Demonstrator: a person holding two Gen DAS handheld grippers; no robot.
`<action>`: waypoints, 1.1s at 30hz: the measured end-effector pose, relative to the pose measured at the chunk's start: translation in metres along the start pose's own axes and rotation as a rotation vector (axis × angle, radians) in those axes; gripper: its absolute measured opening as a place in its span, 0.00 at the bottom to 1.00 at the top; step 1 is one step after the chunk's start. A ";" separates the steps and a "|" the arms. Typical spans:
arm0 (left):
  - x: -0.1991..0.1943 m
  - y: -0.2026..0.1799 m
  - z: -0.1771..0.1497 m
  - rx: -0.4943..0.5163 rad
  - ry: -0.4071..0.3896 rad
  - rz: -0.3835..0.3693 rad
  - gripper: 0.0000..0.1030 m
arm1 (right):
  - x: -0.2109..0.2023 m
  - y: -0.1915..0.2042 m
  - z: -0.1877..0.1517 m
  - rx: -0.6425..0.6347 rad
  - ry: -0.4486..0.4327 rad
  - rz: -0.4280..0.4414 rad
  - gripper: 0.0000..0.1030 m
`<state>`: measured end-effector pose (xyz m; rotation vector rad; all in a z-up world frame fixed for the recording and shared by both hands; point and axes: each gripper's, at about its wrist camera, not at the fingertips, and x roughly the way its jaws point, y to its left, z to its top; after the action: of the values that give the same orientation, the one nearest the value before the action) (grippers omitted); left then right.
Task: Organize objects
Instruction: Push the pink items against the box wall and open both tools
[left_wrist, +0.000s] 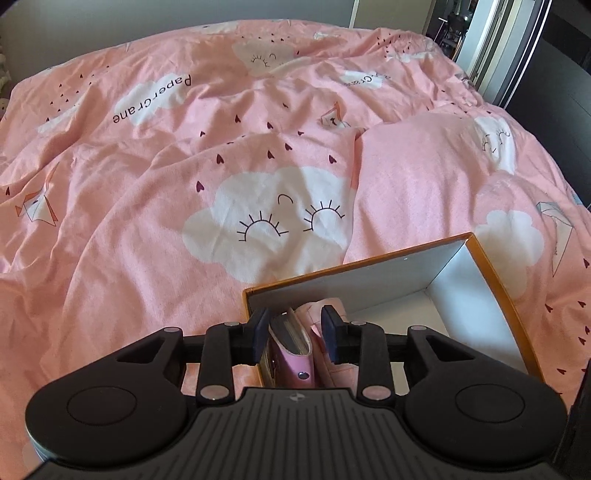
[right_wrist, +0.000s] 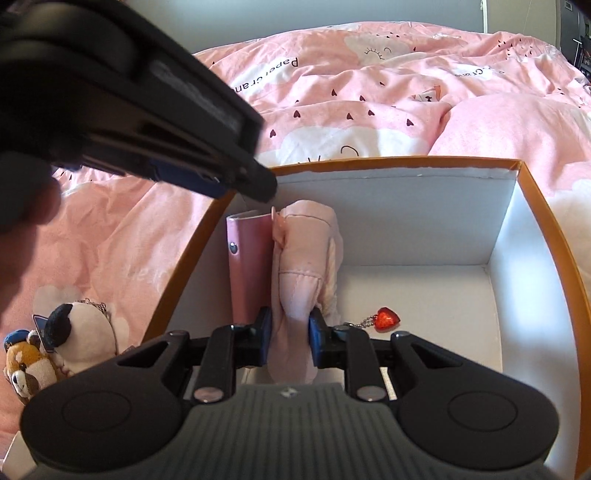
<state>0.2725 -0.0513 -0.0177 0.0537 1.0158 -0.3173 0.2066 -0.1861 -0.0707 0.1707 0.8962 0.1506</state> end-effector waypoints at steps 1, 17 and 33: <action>-0.003 0.001 -0.001 0.003 -0.005 0.002 0.36 | 0.000 0.001 0.000 -0.001 0.000 -0.001 0.22; 0.009 0.027 -0.038 -0.104 0.019 -0.098 0.31 | -0.002 -0.003 -0.001 0.017 -0.007 -0.009 0.21; -0.013 0.029 -0.037 -0.144 -0.043 -0.114 0.28 | -0.007 -0.005 -0.004 0.017 -0.008 0.006 0.22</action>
<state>0.2438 -0.0137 -0.0291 -0.1415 0.9985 -0.3469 0.1997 -0.1918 -0.0689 0.1896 0.8897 0.1478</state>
